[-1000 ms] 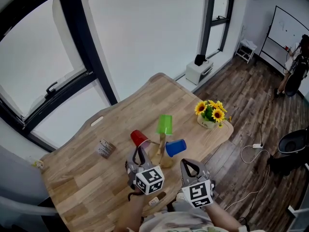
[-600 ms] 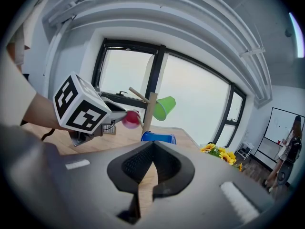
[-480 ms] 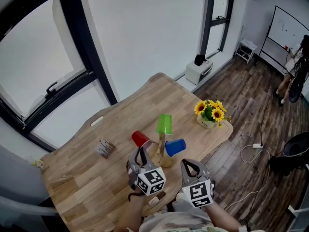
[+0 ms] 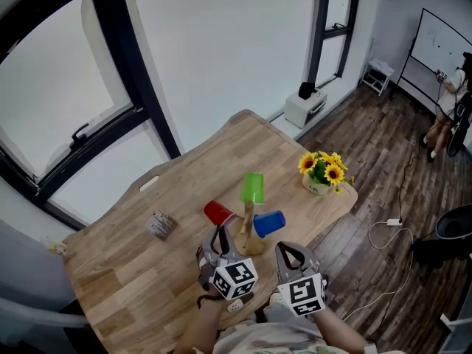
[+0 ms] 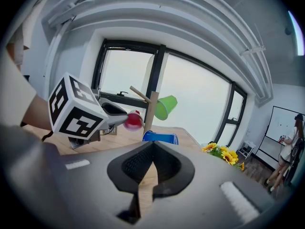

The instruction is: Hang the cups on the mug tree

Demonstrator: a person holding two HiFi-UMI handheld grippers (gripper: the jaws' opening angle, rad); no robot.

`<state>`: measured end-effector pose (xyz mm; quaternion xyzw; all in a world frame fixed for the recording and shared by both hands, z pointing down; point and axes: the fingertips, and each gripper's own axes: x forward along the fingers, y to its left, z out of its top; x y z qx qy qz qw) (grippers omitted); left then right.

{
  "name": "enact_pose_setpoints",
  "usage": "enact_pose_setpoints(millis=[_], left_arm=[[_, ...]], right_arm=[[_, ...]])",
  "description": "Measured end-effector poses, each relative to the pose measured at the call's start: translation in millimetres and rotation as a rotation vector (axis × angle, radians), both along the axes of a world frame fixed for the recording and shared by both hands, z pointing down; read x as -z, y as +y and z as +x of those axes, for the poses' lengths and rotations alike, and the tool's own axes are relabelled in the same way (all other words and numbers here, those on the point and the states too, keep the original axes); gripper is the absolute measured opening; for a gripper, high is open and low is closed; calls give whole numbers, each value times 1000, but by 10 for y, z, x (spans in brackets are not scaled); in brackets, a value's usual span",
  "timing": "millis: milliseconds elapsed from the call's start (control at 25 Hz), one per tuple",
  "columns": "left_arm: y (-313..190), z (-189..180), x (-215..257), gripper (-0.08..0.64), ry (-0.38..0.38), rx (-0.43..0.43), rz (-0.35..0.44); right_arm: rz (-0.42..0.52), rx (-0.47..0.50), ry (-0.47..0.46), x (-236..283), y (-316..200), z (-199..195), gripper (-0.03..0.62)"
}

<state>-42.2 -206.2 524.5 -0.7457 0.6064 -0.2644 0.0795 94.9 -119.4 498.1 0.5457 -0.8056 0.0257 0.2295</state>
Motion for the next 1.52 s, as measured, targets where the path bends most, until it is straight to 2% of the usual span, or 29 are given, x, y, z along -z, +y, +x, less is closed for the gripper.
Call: enact_pose_setpoints(millis=[560,1280,1400,1520], left_arm=[[122,188,-81,37,-46,-56,-11],[238,314,-249,40,-35,-101,-75],[254,341,-256,40,-20,-105,-87],[264,367,-242,40,33,-116,-100]], right_arm=[[0,5,-10,-20,-19,24,0],[-18,3,-36,-54,-6,55,0],[-13,7,-44,-49,1,64,0],[-17,2,-53,-60,1,77,0]])
